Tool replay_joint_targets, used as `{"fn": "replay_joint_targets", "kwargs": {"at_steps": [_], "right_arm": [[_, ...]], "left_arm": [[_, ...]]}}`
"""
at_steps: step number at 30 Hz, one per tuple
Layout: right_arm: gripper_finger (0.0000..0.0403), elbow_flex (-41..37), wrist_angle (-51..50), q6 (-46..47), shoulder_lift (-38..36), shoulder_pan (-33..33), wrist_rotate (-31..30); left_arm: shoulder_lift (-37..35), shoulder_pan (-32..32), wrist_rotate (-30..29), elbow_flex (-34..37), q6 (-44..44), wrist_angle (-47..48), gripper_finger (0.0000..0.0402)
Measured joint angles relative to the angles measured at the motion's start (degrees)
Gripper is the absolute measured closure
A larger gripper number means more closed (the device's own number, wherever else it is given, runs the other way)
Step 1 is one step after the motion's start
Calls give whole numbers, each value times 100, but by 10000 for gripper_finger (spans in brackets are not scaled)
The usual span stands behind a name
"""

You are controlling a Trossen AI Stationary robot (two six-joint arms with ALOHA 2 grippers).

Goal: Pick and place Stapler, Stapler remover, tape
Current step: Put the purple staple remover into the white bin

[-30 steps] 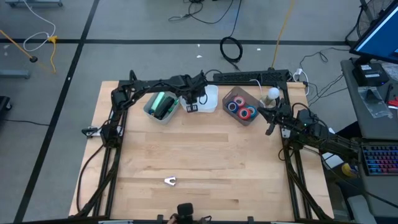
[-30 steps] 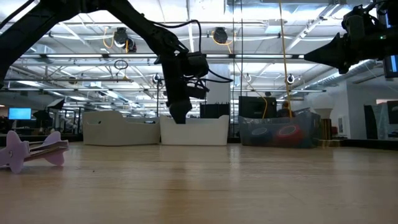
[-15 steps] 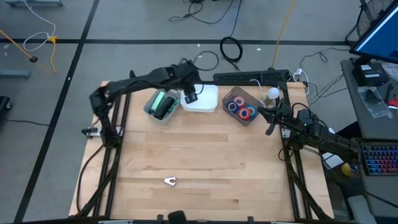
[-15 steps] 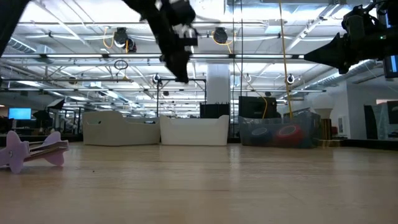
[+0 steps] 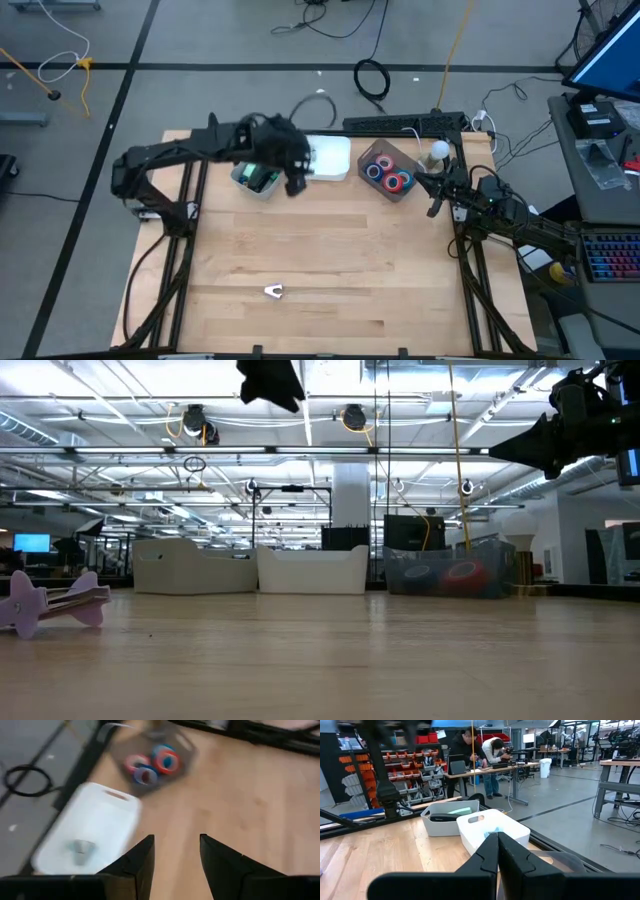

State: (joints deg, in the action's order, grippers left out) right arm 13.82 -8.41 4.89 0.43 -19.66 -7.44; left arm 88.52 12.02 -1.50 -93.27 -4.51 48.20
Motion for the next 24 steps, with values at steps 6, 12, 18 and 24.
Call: {"fn": "replay_joint_targets", "kwargs": {"at_steps": [6, 12, 18, 24], "right_arm": [[403, 0, -22, 0, 0, 0, 0], [403, 0, -32, 0, 0, 0, 1], [403, 0, -95, 0, 2, 0, 1], [403, 0, -94, 31, 0, 0, 6]], "left_arm": [[68, -1173, 1, 0, -161, 613, 243], [217, -2201, -5, 0, -219, 952, 243], [358, -2982, -141, 197, -233, 1112, 243], [464, -3401, -149, 824, -1037, 1134, 243]]}}
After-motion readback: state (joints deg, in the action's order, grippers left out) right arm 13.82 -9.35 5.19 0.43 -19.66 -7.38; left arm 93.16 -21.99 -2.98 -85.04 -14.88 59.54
